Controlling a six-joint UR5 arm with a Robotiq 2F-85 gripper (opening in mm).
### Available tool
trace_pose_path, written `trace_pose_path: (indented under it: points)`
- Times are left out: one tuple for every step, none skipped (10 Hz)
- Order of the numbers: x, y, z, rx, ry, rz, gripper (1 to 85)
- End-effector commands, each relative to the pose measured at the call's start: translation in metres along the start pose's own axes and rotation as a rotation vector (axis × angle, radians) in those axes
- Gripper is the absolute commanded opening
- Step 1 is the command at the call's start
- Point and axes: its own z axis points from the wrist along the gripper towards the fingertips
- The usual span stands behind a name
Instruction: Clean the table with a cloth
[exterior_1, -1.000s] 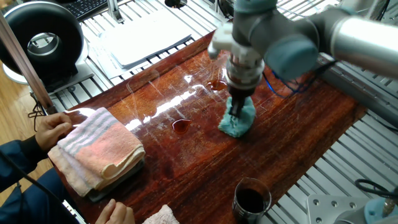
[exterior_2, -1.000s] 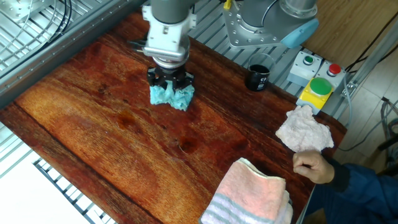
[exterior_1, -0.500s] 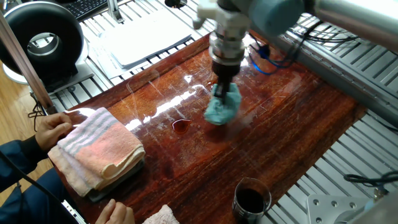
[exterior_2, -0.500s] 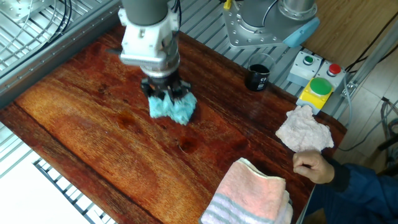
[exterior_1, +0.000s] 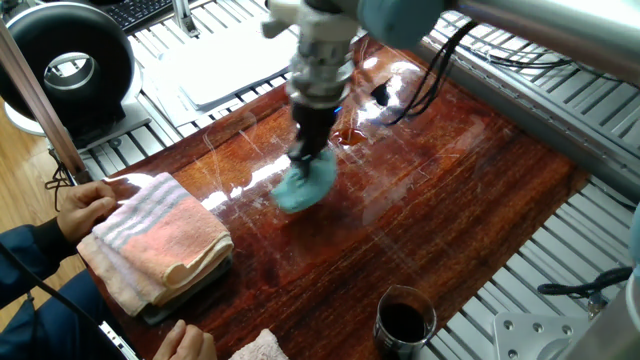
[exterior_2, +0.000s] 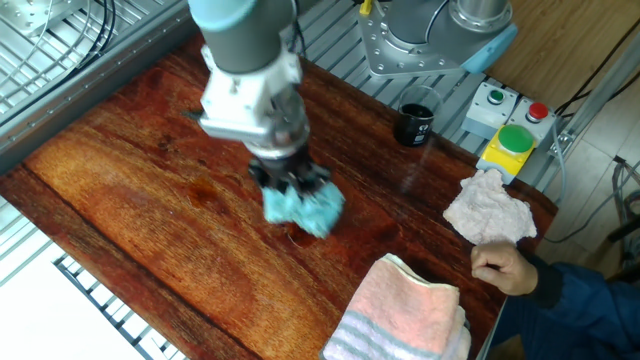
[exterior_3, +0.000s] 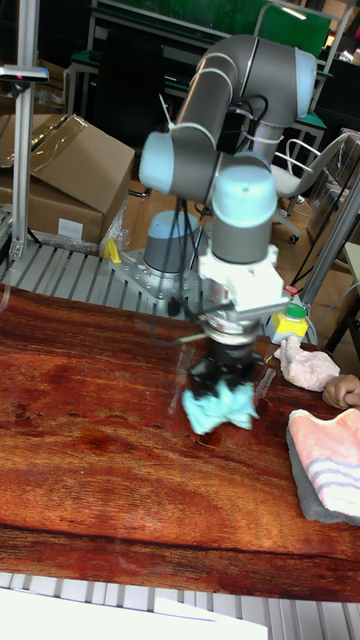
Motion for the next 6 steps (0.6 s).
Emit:
trace_pose_path:
  points:
    - [-0.018,0.058,0.025,-0.129,-0.046,0.125,1.0]
    - [-0.021,0.063,0.027,-0.142,-0.058,0.139,1.0]
    - [-0.027,0.061,0.028,-0.139,-0.082,0.139,1.0]
    - [-0.031,0.051,0.029,-0.114,-0.107,0.103,1.0]
    - [-0.032,0.024,0.032,-0.022,-0.121,0.018,1.0]
    - [-0.032,0.001,0.033,0.057,-0.122,-0.063,1.0]
